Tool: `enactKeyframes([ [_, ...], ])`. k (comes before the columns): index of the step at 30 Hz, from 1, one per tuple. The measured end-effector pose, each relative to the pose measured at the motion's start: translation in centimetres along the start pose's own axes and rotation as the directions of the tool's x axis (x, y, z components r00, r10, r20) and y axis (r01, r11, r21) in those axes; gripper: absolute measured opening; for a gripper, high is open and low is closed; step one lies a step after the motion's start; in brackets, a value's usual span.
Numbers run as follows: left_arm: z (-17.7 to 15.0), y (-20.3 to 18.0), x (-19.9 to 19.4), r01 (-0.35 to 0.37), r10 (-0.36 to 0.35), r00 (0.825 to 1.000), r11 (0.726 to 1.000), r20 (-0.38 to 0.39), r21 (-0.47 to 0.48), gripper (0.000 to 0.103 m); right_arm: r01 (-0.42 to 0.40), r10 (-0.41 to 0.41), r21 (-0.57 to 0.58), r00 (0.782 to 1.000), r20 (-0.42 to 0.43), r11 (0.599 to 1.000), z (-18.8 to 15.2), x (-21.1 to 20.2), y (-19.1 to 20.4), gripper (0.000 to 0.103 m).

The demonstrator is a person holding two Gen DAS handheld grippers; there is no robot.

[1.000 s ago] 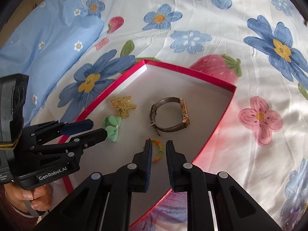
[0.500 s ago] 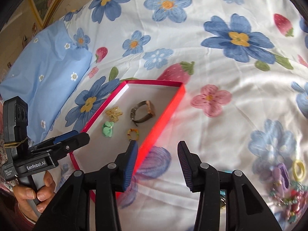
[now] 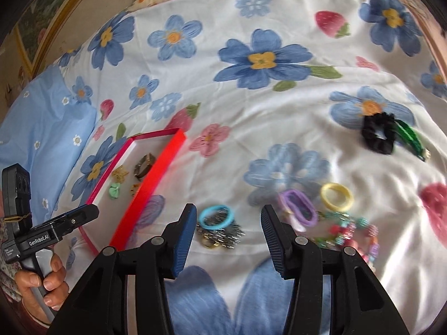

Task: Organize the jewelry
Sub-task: 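Withdraw both tools from the box toward the remaining hair ties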

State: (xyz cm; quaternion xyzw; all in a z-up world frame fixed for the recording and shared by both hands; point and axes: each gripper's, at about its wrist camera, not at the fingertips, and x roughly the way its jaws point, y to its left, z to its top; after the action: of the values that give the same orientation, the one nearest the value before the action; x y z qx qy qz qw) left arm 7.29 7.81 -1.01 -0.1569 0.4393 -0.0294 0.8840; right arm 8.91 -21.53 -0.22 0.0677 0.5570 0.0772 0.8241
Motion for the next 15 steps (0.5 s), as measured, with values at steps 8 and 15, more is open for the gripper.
enactKeyframes([
  [8, 0.3, -3.1, 1.7, 0.021, -0.018, 0.999, 0.996, -0.032, 0.083, 0.083, 0.053, -0.053, 0.057, 0.999, 0.007, 0.997, -1.3, -1.6, -3.8, 0.05],
  [15, 1.3, -5.6, 4.1, 0.049, -0.039, 0.997, 0.988, -0.067, 0.148, 0.081, 0.071, -0.072, 0.068, 0.997, 0.012, 0.995, -1.0, -1.9, -5.6, 0.049],
])
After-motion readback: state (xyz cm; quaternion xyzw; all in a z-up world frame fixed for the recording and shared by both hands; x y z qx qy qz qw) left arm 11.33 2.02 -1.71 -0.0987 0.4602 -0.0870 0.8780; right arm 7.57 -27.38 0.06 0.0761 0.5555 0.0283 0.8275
